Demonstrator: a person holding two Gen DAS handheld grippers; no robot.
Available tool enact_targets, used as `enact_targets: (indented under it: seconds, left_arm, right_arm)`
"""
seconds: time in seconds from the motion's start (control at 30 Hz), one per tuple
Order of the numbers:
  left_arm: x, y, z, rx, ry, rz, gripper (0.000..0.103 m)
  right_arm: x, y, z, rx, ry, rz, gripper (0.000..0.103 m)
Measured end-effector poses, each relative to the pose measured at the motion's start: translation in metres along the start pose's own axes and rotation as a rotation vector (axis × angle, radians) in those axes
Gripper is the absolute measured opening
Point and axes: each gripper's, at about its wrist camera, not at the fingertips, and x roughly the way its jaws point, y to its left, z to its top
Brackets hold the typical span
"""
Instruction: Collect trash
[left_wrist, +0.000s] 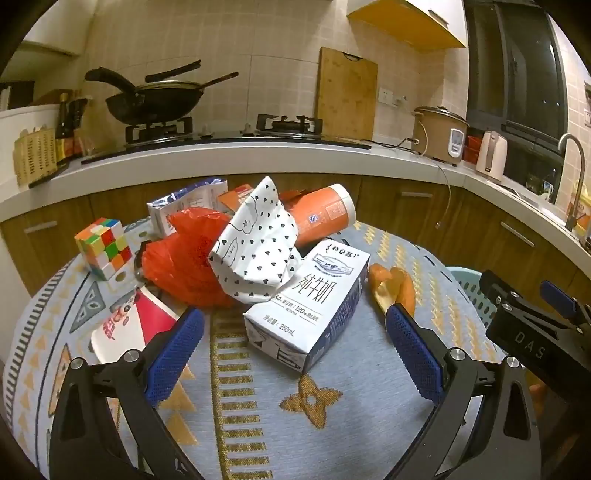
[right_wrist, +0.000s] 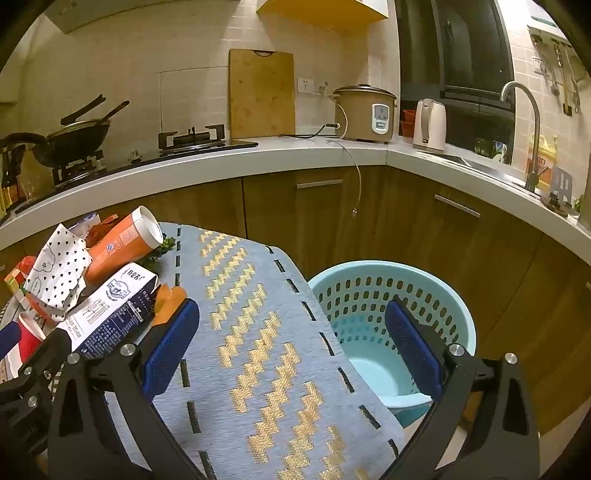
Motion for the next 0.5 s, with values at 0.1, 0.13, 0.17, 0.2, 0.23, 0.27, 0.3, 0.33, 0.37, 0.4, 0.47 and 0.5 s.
enact_targets:
  seconds: [0.1,0.13,0.17,0.2,0.23,0.27,0.3,0.33,0.37,0.4,0.47,0.5]
  left_arm:
    - [0.0034,0.0030,0.0034,-0.005,0.013,-0.004,0.095]
    - [0.0036,0.0033,0.0035,-0.005,0.015,-0.005,0.095]
    - [0.0038,0.0036,0.0036,-0.006,0.017,-0.006,0.095]
    - [0.0040,0.0040,0.0037,-0.007,0.019,-0.008,0.095]
    - [0.0040,0.0044,0.0038,-0.008,0.021,-0.009,0.095]
    - [0.0038,0.0048,0.0040,-0.009,0.021,-0.010,0.095]
    - [0.0036,0.0052,0.0041,-0.010,0.021,-0.010,0.095]
    - [0.0034,0.0055,0.0042,-0.010,0.022,-0.011,0.095]
    - [0.0031,0.0057,0.0044,-0.010,0.022,-0.011,0.095]
    - [0.0028,0.0059,0.0046,-0.009,0.022,-0.011,0.095]
    - [0.0056,0.0025,0.0026,-0.008,0.020,-0.006,0.095]
    - [0.0056,0.0026,0.0027,-0.008,0.020,-0.007,0.095]
  right_arm:
    - [0.0000,0.0000,-0.0001,0.000,0.001,-0.001,0.095]
    - [-0.0001,-0.0003,-0.0003,0.001,0.001,-0.001,0.095]
    - [0.0000,-0.0006,-0.0005,0.002,0.002,-0.001,0.095]
    - [0.0001,-0.0010,-0.0007,0.004,0.004,0.000,0.095]
    - [0.0001,-0.0014,-0.0009,0.007,0.005,0.001,0.095]
    - [0.0013,-0.0018,-0.0005,0.006,0.006,0.004,0.095]
    - [0.0013,-0.0022,-0.0006,0.008,0.006,0.004,0.095]
    - [0.0012,-0.0023,-0.0008,0.009,0.007,0.005,0.095]
    - [0.0011,-0.0023,-0.0010,0.009,0.007,0.005,0.095]
    - [0.0017,-0.0022,-0.0005,0.007,0.007,0.005,0.095]
    - [0.0015,-0.0024,-0.0005,0.006,0.006,0.005,0.095]
    - [0.0012,-0.0025,-0.0006,0.006,0.006,0.004,0.095]
